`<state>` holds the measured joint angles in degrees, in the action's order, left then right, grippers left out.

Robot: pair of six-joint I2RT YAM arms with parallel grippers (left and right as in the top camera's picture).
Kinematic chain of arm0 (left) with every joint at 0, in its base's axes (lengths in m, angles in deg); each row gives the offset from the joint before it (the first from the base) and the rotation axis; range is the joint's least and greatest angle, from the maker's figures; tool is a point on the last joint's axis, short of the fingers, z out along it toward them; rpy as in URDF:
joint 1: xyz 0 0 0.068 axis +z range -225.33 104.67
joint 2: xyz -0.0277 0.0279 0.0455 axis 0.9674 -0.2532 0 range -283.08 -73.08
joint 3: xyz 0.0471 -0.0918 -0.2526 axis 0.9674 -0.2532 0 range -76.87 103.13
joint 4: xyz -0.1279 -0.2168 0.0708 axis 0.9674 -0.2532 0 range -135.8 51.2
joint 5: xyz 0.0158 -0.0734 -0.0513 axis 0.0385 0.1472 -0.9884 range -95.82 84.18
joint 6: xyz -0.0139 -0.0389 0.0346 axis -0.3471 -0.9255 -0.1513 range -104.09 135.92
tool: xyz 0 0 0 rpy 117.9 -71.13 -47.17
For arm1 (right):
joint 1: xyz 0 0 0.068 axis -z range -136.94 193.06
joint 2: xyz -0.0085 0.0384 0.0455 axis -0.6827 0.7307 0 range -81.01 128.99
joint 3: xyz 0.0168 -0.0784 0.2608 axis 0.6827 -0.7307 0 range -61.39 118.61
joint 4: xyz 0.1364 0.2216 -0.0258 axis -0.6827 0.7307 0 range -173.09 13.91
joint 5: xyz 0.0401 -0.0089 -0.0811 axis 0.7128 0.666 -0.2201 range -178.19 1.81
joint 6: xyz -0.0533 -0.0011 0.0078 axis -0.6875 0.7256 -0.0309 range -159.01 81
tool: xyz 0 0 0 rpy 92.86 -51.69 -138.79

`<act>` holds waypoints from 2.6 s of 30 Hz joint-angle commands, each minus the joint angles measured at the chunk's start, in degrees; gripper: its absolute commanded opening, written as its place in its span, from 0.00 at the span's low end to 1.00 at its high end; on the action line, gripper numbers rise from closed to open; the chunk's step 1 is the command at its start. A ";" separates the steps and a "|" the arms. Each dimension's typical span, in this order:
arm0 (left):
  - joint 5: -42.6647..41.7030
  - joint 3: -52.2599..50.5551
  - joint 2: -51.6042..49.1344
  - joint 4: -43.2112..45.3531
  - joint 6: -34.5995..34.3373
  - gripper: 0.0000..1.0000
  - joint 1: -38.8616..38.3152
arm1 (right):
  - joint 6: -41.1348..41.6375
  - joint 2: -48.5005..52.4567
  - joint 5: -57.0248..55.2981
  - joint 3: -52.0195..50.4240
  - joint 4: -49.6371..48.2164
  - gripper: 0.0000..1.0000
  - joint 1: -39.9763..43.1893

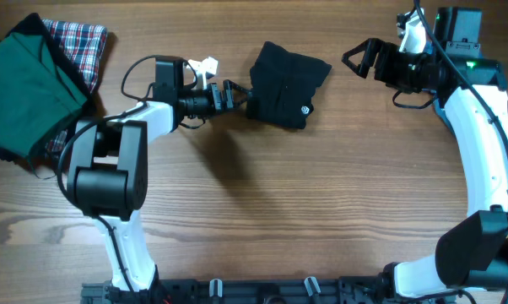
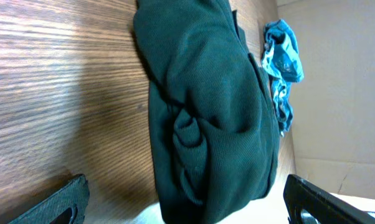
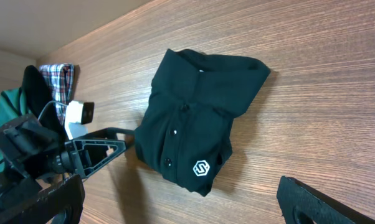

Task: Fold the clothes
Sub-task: 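Grasp the folded black shirt's left side with the left gripper, then carry the black shirt left and place it on the green garment pile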

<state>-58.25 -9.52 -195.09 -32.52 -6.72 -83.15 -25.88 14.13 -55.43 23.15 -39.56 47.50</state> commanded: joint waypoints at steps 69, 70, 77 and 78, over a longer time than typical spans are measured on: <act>2.75 9.62 26.84 -16.96 -1.68 0.04 20.26 | -1.09 4.20 -5.77 0.28 -0.81 1.00 3.41; 3.74 9.62 27.96 -18.56 -0.50 0.04 21.66 | -1.11 4.20 -5.79 0.28 -0.85 1.00 3.41; 8.39 9.62 37.51 -28.96 4.94 0.04 37.77 | -1.11 4.20 -5.77 0.28 -0.83 1.00 3.08; 8.39 9.62 37.90 -29.68 4.96 0.04 40.13 | -1.09 4.20 -5.75 0.28 -0.83 1.00 2.93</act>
<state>-50.68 -0.47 -160.34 -61.06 -5.32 -49.49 -25.88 17.47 -60.42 23.15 -40.33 51.02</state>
